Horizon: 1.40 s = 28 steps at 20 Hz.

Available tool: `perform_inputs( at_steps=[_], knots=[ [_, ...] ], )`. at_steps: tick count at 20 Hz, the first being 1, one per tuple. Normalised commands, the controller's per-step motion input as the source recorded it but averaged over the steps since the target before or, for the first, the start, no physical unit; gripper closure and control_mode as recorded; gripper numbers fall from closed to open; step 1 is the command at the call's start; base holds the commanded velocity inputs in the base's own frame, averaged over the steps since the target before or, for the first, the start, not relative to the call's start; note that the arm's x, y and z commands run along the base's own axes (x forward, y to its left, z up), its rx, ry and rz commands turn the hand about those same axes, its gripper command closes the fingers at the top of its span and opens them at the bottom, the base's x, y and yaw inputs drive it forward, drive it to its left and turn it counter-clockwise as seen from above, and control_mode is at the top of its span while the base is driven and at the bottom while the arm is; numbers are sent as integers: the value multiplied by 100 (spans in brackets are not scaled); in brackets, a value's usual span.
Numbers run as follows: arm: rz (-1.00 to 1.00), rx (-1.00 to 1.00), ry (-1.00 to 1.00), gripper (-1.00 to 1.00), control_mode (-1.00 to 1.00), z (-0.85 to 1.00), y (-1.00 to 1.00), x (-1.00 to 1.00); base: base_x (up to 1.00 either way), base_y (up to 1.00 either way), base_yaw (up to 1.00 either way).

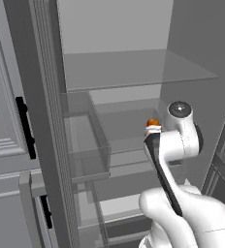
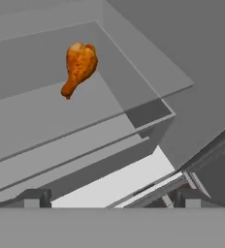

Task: Place one lemon and one chicken drumstick in each tupperware on the nearby counter, to pack two identical lunches.

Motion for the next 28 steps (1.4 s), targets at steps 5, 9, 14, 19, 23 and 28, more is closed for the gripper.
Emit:
perform_inputs(
  at_steps=[5,9,14,19,23,28],
  knots=[
    [11,0,8,-100,-100,2,0,78,0,0,0],
    [14,0,3,-100,-100,-1,-2,73,0,0,0],
    [8,2,0,-100,-100,-10,0,70,0,0,0],
    [1,6,4,-100,-100,-26,-33,41,0,0,0],
    [0,2,4,-100,-100,-25,-6,51,0,0,0],
    [-1,3,3,-100,-100,-32,0,54,0,0,0]
  ],
)
